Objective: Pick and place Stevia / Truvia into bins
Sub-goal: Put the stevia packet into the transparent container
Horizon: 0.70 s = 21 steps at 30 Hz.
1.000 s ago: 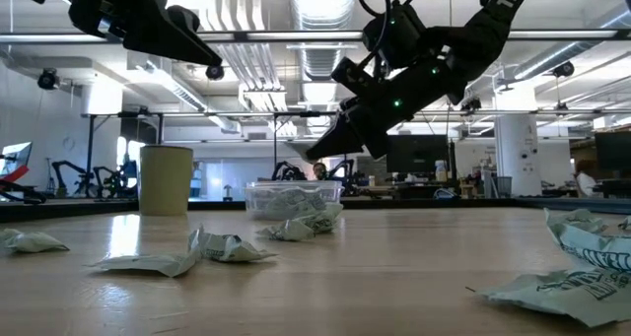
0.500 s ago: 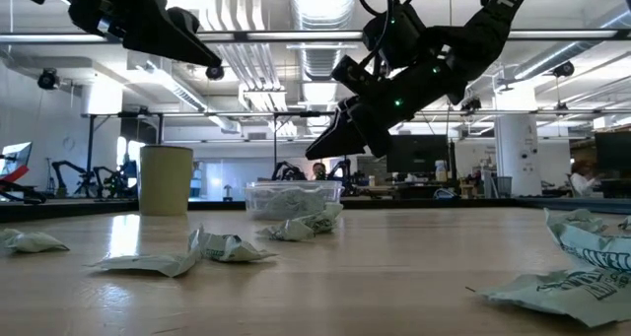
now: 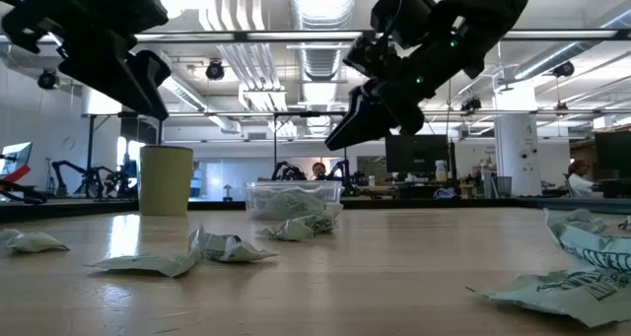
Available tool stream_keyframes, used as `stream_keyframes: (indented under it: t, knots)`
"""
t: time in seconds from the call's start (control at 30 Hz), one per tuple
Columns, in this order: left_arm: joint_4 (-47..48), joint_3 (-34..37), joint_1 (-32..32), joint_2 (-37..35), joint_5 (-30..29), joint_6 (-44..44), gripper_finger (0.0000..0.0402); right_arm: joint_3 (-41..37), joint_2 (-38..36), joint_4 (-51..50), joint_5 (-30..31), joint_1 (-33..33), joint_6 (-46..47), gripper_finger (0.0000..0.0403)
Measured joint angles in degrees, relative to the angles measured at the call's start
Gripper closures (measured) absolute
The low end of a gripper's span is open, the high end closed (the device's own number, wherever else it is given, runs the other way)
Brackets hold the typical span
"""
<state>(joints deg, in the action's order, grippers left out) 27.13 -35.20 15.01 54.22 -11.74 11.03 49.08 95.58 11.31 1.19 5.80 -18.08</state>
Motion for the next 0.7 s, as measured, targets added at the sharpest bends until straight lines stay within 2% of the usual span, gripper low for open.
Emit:
stream_keyframes:
  t: [0.13, 0.43, 0.7]
  knots:
    - [2.8, 0.0, 2.0, 0.0, 3.9, 4.6, 0.0265, 0.0, -0.6, -1.8, -0.4, -1.5, 0.1, 0.0284]
    - [6.9, 0.0, 9.6, 0.5, 4.2, 15.2, 0.0265, 0.0, -0.6, -5.0, -4.9, -2.8, 0.8, 0.0283]
    - [6.9, 0.0, 17.3, 6.9, 5.7, 25.3, 0.0265, 0.0, -0.6, -5.6, -6.0, -2.8, 1.6, 0.0285]
